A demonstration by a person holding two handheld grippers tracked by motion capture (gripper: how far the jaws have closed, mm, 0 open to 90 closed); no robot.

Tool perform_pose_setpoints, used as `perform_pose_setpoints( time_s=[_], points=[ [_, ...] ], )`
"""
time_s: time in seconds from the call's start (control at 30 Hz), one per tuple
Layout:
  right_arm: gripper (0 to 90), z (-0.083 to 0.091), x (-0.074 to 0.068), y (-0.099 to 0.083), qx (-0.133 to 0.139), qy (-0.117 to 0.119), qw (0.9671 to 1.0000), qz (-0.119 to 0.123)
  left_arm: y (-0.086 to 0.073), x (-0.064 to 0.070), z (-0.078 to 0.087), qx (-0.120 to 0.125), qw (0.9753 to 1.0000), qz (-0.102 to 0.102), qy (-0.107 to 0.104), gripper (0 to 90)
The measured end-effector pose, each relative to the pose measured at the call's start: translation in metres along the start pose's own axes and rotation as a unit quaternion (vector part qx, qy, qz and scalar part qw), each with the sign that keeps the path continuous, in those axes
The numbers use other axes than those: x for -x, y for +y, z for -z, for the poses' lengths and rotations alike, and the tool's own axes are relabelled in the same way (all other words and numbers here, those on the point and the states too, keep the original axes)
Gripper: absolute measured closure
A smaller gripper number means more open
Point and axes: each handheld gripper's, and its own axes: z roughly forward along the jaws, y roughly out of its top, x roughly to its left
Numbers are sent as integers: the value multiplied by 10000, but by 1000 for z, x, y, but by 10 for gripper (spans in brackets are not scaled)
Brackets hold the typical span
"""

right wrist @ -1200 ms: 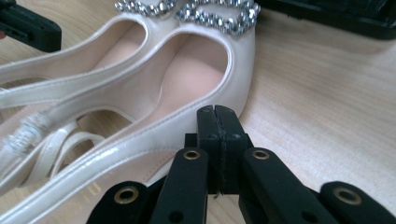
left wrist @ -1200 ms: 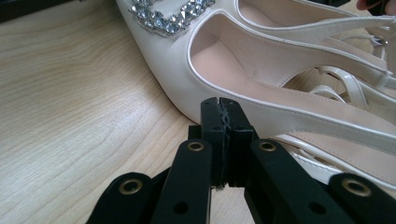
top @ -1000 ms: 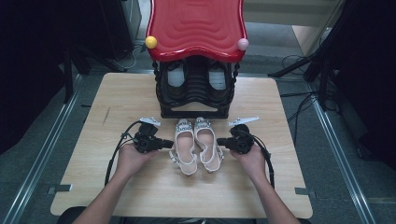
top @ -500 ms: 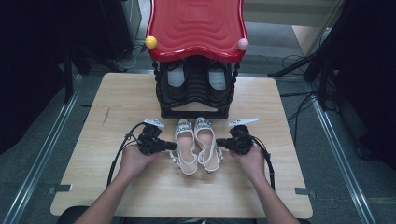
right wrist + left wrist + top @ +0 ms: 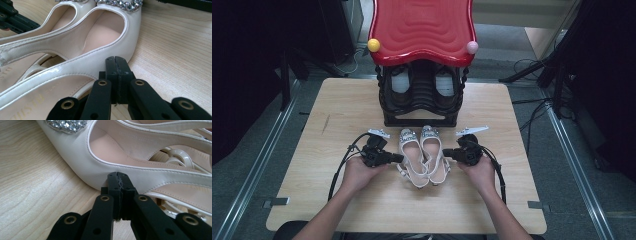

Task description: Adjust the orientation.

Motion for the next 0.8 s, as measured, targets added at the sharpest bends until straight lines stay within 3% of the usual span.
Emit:
perform_pose_setpoints(
  time_s=[0.17,0.4,0.5,0.8],
  points=[
    [900,1,2,1,-16,-19,10000,-14,-2,4,-2,-31,9999,13,-100,900],
    [900,3,6,2,-4,-171,9999,-26,-5,14,-6,-125,9995,-152,-235,899],
    [889,3,7,3,15,-177,9998,-29,-5,13,-3,-133,9994,-149,-298,892],
    [803,17,5,8,358,-128,9993,6,-3,18,21,99,9993,-358,-4,741]
  ],
)
